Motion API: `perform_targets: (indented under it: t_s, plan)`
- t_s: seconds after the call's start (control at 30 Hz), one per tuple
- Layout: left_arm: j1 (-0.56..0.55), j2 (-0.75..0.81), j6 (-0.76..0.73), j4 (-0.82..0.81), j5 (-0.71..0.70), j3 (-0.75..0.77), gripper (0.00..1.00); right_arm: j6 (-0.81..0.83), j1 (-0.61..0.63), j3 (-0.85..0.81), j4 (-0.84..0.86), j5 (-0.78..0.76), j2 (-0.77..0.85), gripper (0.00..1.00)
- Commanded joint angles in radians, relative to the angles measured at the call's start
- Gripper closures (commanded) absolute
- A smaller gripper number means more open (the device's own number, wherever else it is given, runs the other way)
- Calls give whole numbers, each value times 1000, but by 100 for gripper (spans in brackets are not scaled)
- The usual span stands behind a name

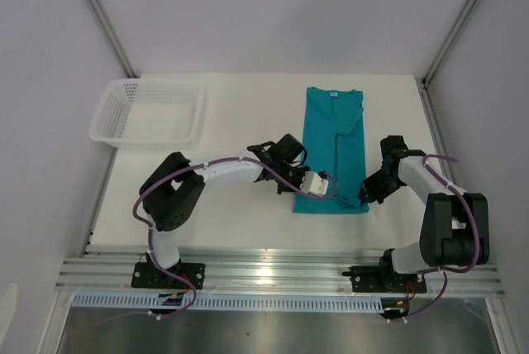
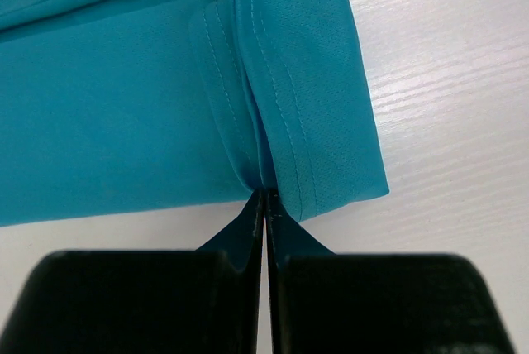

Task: Roll the t-shirts
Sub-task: Roll the tshirt

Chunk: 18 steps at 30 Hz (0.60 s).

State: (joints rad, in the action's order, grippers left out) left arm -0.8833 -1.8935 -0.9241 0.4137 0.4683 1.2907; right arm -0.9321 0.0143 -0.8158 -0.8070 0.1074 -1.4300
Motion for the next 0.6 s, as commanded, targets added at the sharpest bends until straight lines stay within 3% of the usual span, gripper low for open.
perform_targets:
  t_s: [0.0, 0.3, 0.47, 0.57]
  plan:
    - [15, -7, 4, -4, 1, 44, 99, 24, -5, -40, 26, 21, -32, 90]
    - [18, -42, 7, -55, 13, 65, 99, 47, -68, -51, 52, -5, -83, 78]
    - [18, -68, 13, -49, -11, 76, 99, 62, -93, -65, 62, 6, -73, 66]
    - [18, -70, 19, -42, -16, 76, 99, 81, -96, -92, 48, -18, -58, 66]
